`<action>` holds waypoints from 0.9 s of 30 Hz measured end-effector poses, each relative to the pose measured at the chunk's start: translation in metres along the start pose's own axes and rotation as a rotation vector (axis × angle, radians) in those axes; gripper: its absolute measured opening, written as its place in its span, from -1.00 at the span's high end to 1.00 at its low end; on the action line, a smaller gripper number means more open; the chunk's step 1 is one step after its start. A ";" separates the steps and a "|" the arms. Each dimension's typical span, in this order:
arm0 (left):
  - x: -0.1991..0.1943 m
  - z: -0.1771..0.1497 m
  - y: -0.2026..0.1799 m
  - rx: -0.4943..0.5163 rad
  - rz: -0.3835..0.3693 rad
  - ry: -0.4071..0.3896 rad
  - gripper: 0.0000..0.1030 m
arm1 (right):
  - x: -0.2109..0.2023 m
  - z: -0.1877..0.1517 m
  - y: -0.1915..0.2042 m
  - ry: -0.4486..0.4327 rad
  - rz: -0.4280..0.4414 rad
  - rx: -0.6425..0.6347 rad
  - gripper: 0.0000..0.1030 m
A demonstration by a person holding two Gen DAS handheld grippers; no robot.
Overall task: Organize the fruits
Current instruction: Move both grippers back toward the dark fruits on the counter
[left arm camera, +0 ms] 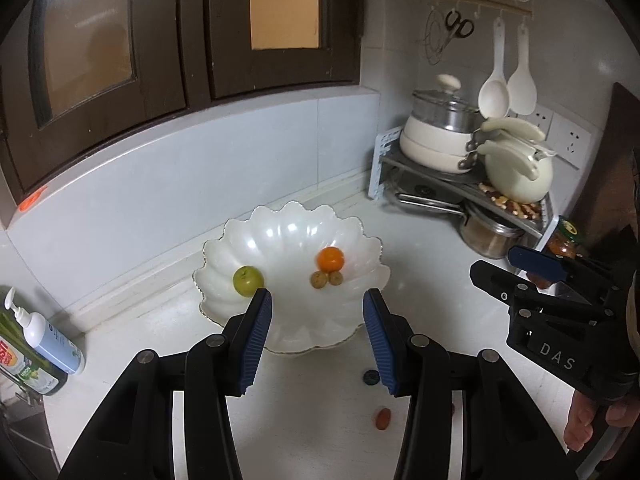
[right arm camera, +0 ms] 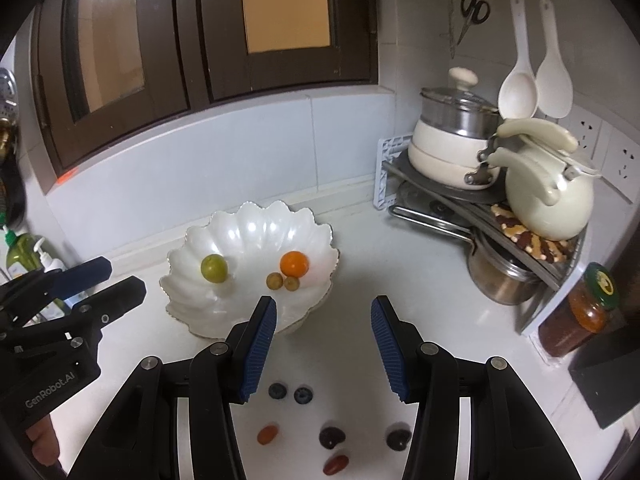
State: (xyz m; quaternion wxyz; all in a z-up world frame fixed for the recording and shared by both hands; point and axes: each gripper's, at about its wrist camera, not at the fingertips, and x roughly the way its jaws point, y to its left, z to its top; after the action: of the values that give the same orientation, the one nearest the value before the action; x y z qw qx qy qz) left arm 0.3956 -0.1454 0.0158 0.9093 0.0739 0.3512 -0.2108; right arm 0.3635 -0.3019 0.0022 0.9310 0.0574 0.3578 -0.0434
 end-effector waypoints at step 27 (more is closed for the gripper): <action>-0.033 -0.057 -0.043 -0.013 0.004 0.004 0.05 | -0.039 -0.065 -0.033 -0.015 -0.029 0.027 0.02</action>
State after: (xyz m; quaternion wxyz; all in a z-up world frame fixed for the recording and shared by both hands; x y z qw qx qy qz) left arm 0.3203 -0.1567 -0.0035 0.9093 0.0690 0.3544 -0.2067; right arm 0.2871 -0.3245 -0.0220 0.9321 0.0645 0.3509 -0.0619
